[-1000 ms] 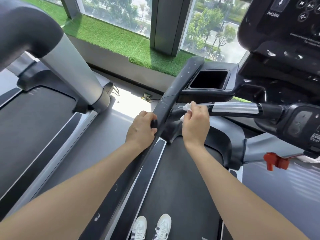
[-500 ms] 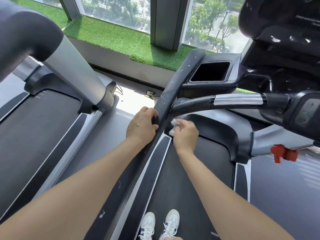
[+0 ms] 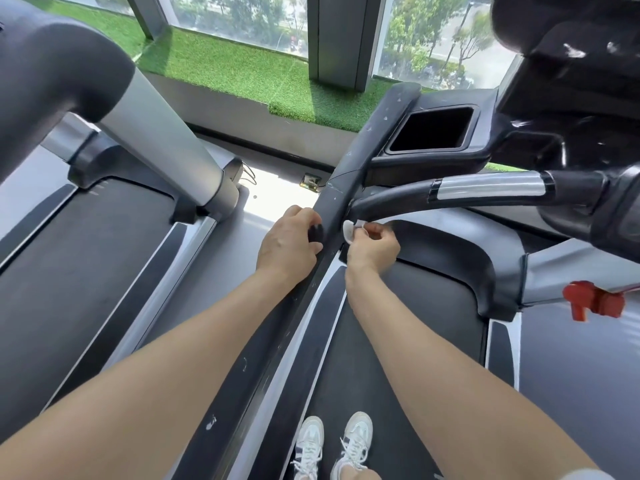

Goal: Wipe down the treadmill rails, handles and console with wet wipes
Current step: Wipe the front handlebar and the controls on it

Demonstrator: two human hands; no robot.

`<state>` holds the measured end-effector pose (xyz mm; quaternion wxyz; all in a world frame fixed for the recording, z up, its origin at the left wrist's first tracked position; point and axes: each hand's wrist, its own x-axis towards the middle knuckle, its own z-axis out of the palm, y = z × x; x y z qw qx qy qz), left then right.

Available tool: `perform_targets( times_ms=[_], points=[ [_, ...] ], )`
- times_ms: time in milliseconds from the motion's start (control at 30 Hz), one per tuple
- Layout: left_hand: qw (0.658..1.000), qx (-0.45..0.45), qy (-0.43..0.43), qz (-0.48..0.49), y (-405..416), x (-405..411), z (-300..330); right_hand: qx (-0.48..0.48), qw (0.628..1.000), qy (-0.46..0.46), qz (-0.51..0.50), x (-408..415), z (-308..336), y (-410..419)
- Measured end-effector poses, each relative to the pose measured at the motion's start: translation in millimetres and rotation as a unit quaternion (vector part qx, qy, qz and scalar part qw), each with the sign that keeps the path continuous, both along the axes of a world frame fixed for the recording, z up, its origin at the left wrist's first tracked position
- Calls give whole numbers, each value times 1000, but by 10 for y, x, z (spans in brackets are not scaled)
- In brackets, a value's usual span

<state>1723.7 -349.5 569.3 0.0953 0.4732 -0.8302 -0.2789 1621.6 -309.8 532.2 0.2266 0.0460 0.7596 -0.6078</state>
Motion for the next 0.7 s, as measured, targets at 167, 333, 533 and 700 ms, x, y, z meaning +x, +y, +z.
perform_targets(
  times_ms=[167,333,533,700],
  points=[
    [1000,-2,3,-2,4,-6,4,13,996,-88,28,53,-88,-65],
    [1000,2,1,5,8,-28,24,-56,957,-280,45,-173,-82,-55],
    [1000,10,-7,8,12,-37,43,-156,929,-328,-75,-399,140,82],
    [1000,3,-9,11,32,-47,41,-138,924,-356,-31,-275,-92,-52]
  ],
)
